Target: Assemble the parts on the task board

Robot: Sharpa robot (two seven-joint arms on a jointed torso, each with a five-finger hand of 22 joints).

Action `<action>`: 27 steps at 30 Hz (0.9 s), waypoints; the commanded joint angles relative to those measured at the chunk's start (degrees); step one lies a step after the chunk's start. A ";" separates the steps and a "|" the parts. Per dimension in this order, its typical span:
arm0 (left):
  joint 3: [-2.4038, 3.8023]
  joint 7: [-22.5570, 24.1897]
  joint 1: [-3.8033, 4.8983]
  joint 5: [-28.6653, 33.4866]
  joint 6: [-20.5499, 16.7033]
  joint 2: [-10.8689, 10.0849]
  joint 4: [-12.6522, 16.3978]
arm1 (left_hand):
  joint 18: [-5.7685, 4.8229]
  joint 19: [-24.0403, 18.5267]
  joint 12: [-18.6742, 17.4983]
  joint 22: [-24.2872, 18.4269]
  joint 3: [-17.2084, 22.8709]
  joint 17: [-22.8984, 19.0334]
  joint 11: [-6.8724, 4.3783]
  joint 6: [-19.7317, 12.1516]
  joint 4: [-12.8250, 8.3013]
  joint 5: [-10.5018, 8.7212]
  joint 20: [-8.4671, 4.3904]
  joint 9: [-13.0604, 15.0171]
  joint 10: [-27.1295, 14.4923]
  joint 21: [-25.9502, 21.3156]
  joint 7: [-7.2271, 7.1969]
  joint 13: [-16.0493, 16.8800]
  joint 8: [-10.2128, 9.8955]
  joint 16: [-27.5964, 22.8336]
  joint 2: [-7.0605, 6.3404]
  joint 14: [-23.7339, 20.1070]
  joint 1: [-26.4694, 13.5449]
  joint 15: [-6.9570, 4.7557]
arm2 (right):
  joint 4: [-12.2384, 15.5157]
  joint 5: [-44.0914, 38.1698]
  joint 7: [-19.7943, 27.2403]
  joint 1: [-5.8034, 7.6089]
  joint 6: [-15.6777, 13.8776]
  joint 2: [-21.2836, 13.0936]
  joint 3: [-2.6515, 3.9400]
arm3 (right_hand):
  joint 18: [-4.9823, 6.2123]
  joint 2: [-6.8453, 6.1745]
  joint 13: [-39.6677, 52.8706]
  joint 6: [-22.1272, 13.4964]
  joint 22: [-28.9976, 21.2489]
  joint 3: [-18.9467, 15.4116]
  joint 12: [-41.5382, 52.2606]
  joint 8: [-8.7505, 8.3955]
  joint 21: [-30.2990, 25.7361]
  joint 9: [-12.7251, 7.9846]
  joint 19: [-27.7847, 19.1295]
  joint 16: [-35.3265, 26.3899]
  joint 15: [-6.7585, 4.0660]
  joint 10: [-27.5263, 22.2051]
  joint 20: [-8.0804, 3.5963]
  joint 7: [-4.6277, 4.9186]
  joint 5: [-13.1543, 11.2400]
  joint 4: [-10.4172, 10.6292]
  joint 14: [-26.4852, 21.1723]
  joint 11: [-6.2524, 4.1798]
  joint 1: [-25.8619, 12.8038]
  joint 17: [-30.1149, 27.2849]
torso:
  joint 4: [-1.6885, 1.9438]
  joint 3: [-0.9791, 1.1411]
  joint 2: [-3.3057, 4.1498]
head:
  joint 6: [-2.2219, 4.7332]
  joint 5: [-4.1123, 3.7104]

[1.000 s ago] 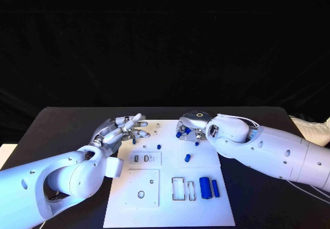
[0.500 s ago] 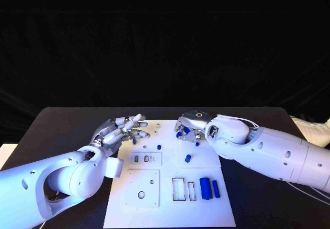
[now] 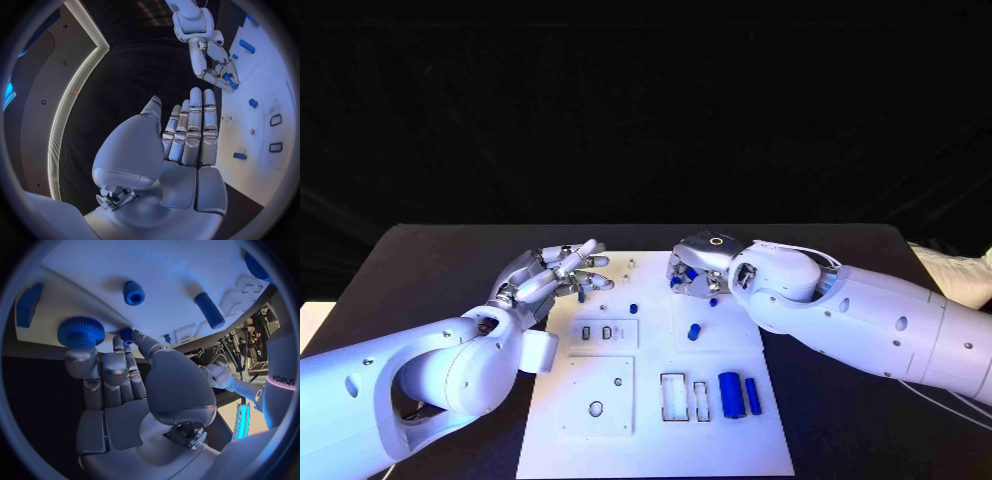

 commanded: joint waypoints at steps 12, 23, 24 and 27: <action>0.04 0.12 0.07 0.08 1.54 -0.04 0.06 | 0.64 0.35 -0.24 -0.08 -0.12 0.19 0.08 -0.02 -0.16 -0.12 0.13 -0.04 -0.47 0.02 0.35 -0.06 -0.32 -0.08 -0.03 -0.07 0.40 0.03 | 0.33 -3.26 -0.63 -0.06 -2.76 0.19 -0.04 | -1.49 0.32 0.38 1.44 3.85 2.11 -0.25 0.35 2.84 0.45 0.88 0.94 -0.68 1.98 -0.42 -0.21 -1.07 -0.32 0.77 -0.56 1.93 0.84 | 0.03 -0.02 0.06 | -0.20 0.15; 0.03 0.00 0.07 0.08 1.60 0.11 -0.14 | 0.64 0.35 -0.29 -0.09 -0.11 0.30 0.08 0.04 -0.19 -0.12 0.14 -0.02 -0.51 0.00 0.32 -0.07 -0.32 -0.10 0.08 -0.10 0.42 0.03 | 0.94 -1.01 -1.55 -0.01 -14.45 2.39 0.17 | -1.75 -0.32 0.18 1.17 5.70 2.95 -0.76 -0.27 4.25 0.44 1.17 0.95 -0.49 1.68 -0.35 0.15 -2.30 0.09 0.58 -0.30 1.93 0.59 | 0.11 -0.10 0.14 | -0.15 0.40; 0.03 0.00 0.07 0.08 1.60 0.14 -0.15 | 0.64 0.35 -0.29 -0.09 -0.11 0.30 0.08 0.04 -0.19 -0.12 0.14 -0.02 -0.51 0.00 0.32 -0.07 -0.32 -0.10 0.08 -0.10 0.42 0.03 | 0.78 -0.99 -1.68 0.05 -14.77 2.71 0.17 | -1.76 -0.32 0.18 1.19 5.73 2.99 -0.76 -0.28 4.28 0.44 1.17 0.98 -0.49 1.69 -0.34 0.15 -2.38 0.09 0.59 -0.30 1.96 0.62 | 0.16 -0.07 0.18 | -0.14 0.39; 0.03 0.00 0.07 0.08 1.61 0.24 -0.16 | 0.64 0.34 -0.32 -0.09 -0.11 0.33 0.08 0.06 -0.20 -0.12 0.14 -0.02 -0.54 0.00 0.33 -0.07 -0.33 -0.11 0.10 -0.12 0.42 0.04 | 0.05 -0.95 -1.79 0.21 -15.14 3.75 0.19 | -1.76 -0.32 0.18 1.19 5.73 2.99 -0.76 -0.28 4.28 0.44 1.17 0.98 -0.49 1.69 -0.34 0.15 -2.38 0.09 0.59 -0.30 1.96 0.62 | 0.13 -0.06 0.19 | -0.06 0.40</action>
